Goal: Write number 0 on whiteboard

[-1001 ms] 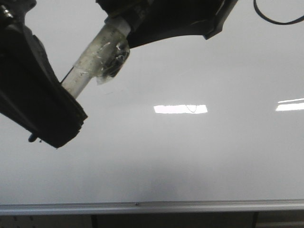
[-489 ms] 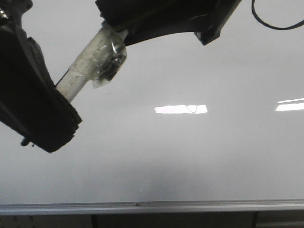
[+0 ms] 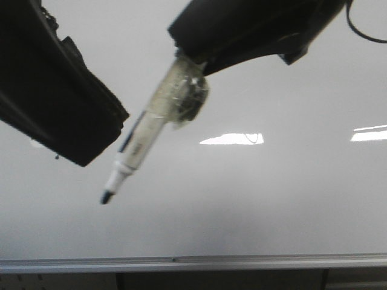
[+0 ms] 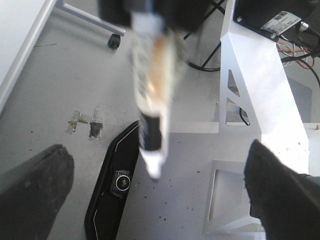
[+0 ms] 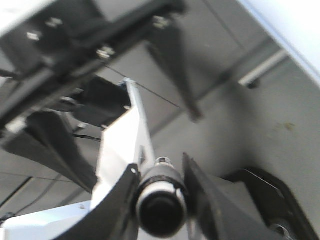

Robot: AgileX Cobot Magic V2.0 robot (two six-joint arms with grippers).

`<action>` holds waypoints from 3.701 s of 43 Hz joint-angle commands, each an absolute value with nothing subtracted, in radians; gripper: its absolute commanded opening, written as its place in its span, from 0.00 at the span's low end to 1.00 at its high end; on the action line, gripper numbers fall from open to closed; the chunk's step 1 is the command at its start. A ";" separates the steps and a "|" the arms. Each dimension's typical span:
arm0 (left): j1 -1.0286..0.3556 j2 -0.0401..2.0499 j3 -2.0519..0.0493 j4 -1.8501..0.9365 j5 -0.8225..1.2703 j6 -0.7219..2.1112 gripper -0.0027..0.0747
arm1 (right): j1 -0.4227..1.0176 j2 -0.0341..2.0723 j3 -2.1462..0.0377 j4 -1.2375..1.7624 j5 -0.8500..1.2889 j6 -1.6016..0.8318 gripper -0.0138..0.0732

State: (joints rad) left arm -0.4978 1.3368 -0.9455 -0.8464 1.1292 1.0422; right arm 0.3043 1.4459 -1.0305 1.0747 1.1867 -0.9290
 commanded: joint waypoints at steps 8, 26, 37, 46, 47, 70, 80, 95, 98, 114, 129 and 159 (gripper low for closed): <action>-0.505 1.308 -0.979 -0.891 1.127 1.042 0.88 | 0.058 1.211 -1.060 0.892 1.029 -0.802 0.09; -0.503 1.308 -0.979 -0.890 1.065 1.045 0.01 | 0.000 1.011 -1.059 0.778 0.553 -0.802 0.09; -0.399 1.254 -0.960 -0.783 0.755 0.778 0.01 | 0.000 1.037 -1.060 0.778 0.533 -0.797 0.09; -0.317 1.106 -0.856 -0.740 0.541 0.720 0.01 | 0.000 1.118 -1.060 0.779 0.458 -0.794 0.09; -0.313 1.087 -0.840 -0.740 0.523 0.720 0.01 | 0.000 1.129 -1.060 0.779 0.445 -0.794 0.09; -0.290 0.915 -0.702 -0.736 0.321 0.720 0.01 | 0.004 1.341 -1.260 0.781 0.464 -0.794 0.09; -0.290 0.915 -0.702 -0.736 0.321 0.720 0.01 | 0.043 1.412 -1.329 0.779 0.476 -0.794 0.09; -0.290 0.915 -0.702 -0.736 0.321 0.720 0.01 | 0.059 1.454 -1.329 0.778 0.480 -0.794 0.09; -0.290 0.915 -0.702 -0.736 0.321 0.720 0.01 | 0.059 1.461 -1.328 0.777 0.488 -0.794 0.09; -0.290 0.917 -0.702 -0.736 0.321 0.720 0.01 | 0.059 1.470 -1.328 0.716 0.518 -0.793 0.09; -0.290 0.917 -0.702 -0.734 0.321 0.720 0.01 | 0.058 1.470 -1.328 0.682 0.509 -0.793 0.09; -0.290 0.917 -0.702 -0.732 0.319 0.722 0.01 | 0.058 1.468 -1.338 0.553 0.449 -0.730 0.09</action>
